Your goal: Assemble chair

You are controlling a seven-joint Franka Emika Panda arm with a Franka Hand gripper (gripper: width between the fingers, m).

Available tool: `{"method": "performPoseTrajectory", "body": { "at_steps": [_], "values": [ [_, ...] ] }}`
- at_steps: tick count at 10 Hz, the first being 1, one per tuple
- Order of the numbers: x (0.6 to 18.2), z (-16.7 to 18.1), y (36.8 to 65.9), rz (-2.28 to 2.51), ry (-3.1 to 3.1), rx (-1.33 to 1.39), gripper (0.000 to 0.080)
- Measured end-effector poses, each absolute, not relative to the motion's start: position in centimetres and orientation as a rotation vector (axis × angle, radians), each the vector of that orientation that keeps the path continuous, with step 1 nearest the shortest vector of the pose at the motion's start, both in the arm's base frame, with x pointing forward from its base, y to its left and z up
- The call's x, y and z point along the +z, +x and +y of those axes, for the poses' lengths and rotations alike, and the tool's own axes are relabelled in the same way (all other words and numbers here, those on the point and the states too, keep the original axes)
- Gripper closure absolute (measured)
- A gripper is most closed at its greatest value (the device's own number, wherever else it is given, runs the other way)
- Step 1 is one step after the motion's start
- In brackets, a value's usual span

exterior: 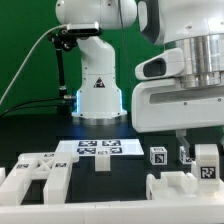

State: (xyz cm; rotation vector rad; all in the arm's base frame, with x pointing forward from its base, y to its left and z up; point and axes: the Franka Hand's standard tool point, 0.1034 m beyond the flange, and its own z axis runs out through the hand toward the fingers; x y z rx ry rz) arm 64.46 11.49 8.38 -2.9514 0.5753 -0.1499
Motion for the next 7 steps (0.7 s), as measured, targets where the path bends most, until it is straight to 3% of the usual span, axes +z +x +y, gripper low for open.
{"method": "performPoseTrajectory", "body": {
  "at_steps": [3, 7],
  "values": [
    [8.32, 11.67, 64.39, 1.020, -2.812, -0.146, 0.0512],
    [8.31, 11.88, 64.25, 1.245, -2.710, -0.114, 0.0512]
  ]
}}
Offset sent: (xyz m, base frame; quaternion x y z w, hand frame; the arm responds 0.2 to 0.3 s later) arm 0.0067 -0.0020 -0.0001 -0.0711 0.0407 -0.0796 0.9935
